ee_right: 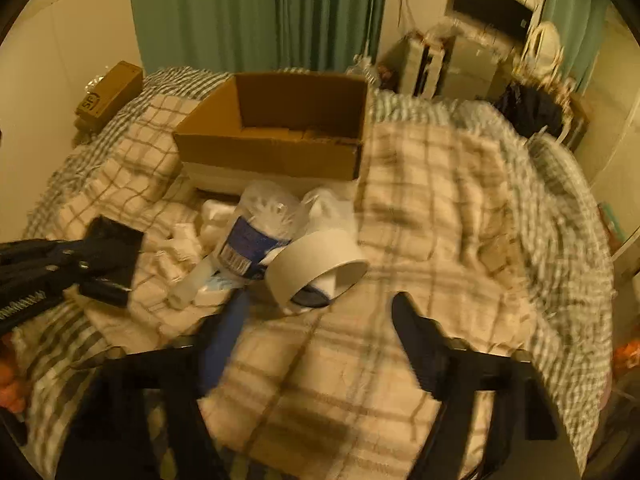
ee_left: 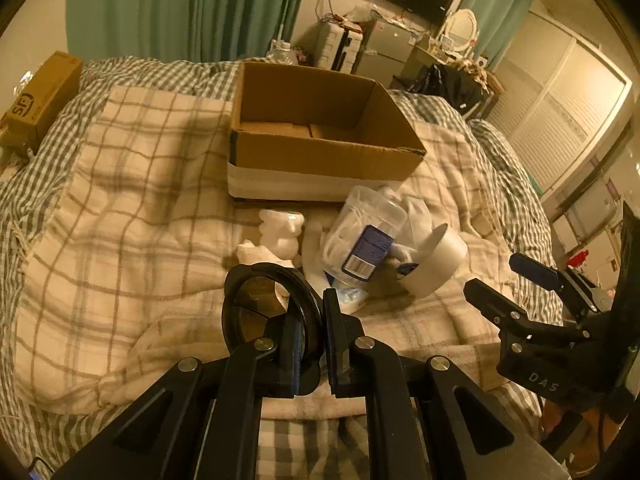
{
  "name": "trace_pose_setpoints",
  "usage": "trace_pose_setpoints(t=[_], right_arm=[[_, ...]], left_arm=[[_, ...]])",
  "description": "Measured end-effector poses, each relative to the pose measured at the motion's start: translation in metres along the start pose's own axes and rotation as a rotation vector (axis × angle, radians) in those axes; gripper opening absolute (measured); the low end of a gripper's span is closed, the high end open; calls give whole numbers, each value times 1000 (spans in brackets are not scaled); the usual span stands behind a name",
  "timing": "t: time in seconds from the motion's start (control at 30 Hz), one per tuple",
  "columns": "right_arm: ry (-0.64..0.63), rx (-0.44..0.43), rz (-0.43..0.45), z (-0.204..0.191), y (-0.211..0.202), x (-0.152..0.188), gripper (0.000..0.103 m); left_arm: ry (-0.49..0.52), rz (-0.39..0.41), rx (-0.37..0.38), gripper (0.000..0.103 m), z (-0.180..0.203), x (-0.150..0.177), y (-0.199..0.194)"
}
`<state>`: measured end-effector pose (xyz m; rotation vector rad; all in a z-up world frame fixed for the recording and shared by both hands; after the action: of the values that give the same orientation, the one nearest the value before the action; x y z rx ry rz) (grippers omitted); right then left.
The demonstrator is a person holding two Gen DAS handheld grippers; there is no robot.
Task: Organize objects
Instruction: 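Grasp the white tape roll with the right tool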
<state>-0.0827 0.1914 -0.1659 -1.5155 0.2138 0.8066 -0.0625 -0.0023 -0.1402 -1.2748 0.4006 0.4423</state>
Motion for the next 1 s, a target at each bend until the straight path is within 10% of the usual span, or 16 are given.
trace_pose_setpoints(t=[0.67,1.0], right_arm=[[69,-198,-159,9,116,-19,83],[102,-178,-70,12,56,-22,82]], left_arm=[[-24,-36,-62,9,-33,-13,35],[-2,-5,-47,9,-20,-15,18]])
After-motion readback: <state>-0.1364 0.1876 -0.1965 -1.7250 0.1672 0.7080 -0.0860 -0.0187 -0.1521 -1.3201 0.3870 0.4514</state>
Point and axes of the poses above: each gripper's, at about its wrist camera, not at the fingertips, and y roughly the way its jaws point, z to its right, x to its underside, the point moved 6 cm from there along y, roughly the way its jaws point
